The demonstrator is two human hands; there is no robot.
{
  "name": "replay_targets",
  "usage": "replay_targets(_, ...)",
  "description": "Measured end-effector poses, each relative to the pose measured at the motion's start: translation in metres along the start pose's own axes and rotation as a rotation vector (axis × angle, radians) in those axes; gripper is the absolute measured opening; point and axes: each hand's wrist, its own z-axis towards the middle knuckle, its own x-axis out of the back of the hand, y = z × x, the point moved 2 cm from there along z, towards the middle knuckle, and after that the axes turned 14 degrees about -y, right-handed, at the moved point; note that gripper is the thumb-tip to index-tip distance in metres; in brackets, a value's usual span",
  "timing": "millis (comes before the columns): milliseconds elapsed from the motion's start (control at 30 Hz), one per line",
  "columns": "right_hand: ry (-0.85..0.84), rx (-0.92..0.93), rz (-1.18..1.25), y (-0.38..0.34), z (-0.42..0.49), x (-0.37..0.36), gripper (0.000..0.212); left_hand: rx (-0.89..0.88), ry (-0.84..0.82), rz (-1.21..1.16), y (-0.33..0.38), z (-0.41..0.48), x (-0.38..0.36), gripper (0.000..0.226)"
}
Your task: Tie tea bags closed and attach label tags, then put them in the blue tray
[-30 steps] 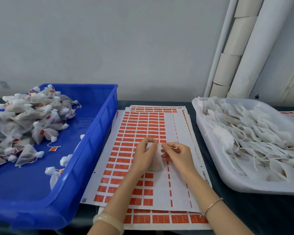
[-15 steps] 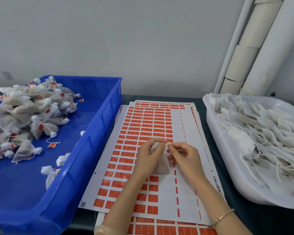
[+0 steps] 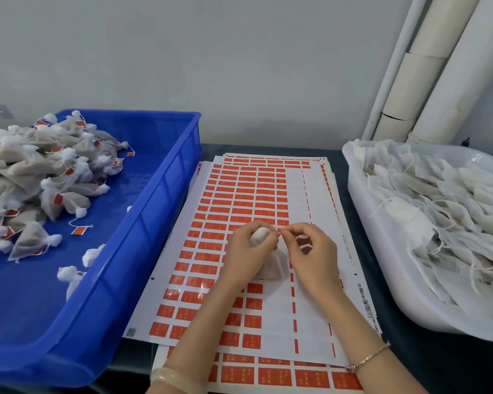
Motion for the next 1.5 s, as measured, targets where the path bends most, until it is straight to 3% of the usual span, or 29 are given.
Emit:
replay_targets(433, 0.051, 0.022, -0.121, 0.005, 0.002, 0.002, 0.005, -0.061, 0.049, -0.214, 0.01, -0.002, 0.002, 0.003)
replay_targets(633, 0.085, -0.035, -0.113, 0.006, 0.004, 0.005, 0.004, -0.106, 0.01, -0.3, 0.015, -0.003, 0.003, 0.009)
replay_targets(1200, 0.139, -0.134, -0.169, 0.006, 0.005, 0.013, 0.002, -0.091, 0.005, -0.29, 0.014, -0.003, 0.001, 0.008)
replay_targets(1300, 0.089, -0.143, 0.044, 0.002, 0.005, 0.016, 0.005, -0.073, -0.021, -0.322, 0.012, -0.001, 0.003, 0.009)
replay_targets(1367, -0.014, -0.168, 0.373, -0.004, 0.006, 0.019, 0.01, -0.042, -0.06, -0.382, 0.011, 0.0, 0.004, 0.005)
replay_targets(1500, -0.162, -0.213, 0.936, -0.011, 0.007, 0.023, 0.015, 0.058, -0.134, -0.366, 0.007, 0.001, 0.005, 0.019)
